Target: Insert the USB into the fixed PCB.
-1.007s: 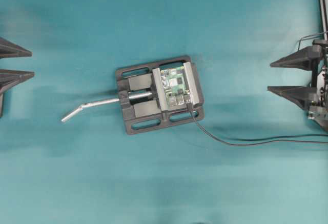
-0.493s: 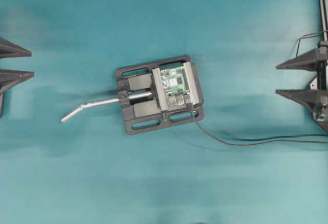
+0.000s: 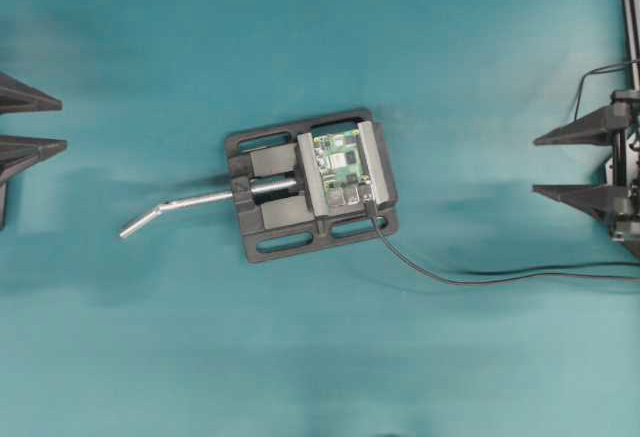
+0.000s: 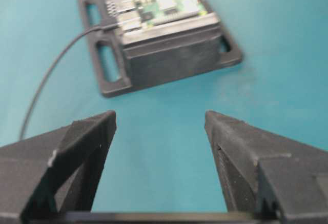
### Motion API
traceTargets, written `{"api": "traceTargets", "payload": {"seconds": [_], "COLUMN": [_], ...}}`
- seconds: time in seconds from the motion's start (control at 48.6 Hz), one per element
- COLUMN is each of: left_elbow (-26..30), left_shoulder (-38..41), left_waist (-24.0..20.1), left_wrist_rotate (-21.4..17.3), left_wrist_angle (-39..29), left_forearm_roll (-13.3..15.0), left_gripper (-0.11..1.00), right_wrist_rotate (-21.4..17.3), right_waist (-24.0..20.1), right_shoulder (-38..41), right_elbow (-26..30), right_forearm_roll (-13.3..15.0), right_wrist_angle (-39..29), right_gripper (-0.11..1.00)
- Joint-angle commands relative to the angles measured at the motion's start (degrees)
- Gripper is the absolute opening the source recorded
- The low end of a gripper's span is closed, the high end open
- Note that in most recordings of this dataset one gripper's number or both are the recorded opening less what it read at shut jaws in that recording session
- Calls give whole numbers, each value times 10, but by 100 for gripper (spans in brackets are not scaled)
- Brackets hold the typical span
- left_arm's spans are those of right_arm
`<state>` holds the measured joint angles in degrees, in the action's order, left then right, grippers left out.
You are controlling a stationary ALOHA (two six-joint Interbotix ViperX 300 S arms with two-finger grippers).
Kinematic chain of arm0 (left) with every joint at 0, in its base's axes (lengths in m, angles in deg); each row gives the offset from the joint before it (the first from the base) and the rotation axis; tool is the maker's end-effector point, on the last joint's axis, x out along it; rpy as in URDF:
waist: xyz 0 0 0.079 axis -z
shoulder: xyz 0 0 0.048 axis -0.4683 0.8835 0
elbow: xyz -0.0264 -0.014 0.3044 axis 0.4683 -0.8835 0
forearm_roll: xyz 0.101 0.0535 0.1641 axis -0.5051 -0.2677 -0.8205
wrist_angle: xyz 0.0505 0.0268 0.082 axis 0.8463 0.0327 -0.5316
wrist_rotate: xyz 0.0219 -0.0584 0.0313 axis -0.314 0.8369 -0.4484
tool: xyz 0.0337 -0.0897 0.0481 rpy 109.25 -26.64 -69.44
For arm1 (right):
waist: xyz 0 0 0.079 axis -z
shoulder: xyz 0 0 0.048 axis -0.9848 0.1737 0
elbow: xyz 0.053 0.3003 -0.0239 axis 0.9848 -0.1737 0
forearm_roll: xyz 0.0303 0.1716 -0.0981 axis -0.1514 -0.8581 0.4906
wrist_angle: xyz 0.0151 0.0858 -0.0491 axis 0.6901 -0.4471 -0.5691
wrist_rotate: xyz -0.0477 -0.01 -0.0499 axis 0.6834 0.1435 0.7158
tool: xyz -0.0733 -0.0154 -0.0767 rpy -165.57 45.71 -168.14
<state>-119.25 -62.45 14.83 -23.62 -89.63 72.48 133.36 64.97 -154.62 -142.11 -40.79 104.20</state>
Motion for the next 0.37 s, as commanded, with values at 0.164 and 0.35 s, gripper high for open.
{"api": "traceTargets", "payload": {"seconds": [0.164,0.35], "left_elbow": [6,6], "left_shoulder": [5,4], "left_waist": [-2,-1], "left_wrist_rotate": [4,4], "left_wrist_angle": [3,3], "left_forearm_roll": [-2,-2], "left_gripper": [74,74], "right_wrist_rotate": [1,1], "right_waist": [33,114], "right_shoulder": [75,133], "right_elbow": [39,69], "right_forearm_roll": [18,47], "right_wrist_angle": [71,59], "right_gripper": [75,75]}}
